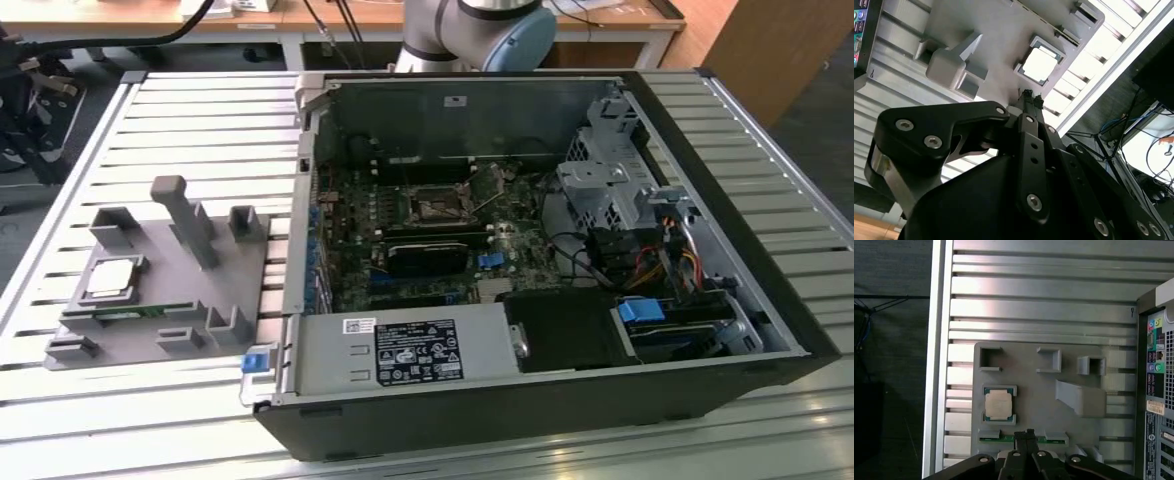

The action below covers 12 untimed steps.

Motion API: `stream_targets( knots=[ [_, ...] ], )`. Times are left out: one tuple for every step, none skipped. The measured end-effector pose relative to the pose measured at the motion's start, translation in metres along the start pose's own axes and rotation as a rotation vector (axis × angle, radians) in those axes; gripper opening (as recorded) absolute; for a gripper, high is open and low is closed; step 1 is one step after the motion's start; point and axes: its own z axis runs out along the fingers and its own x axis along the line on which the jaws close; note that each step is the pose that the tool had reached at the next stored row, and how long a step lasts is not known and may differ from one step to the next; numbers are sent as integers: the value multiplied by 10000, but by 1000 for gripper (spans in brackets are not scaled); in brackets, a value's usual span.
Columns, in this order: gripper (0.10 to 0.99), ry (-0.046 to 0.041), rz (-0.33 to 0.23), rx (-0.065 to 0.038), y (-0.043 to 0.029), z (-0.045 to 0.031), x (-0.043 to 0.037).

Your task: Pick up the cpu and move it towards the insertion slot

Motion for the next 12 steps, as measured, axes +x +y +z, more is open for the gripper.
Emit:
stream_targets(
  knots=[
    [114,-1,0,2,0,5,0],
    [114,-1,0,3,-1,11,0],
    [169,-2,0,4,-2,18,1],
    [231,-1,-1,4,-3,25,4],
    [231,1,-2,6,-4,32,8],
    [294,1,-3,8,-5,40,13],
    [349,0,-4,9,-6,49,16],
    [349,2,-5,11,-7,57,23],
    [408,1,-6,13,-8,68,30],
    [408,2,-6,14,-8,76,37],
    [467,3,-6,15,-9,86,44],
    [525,1,-7,14,-9,98,49]
  ],
)
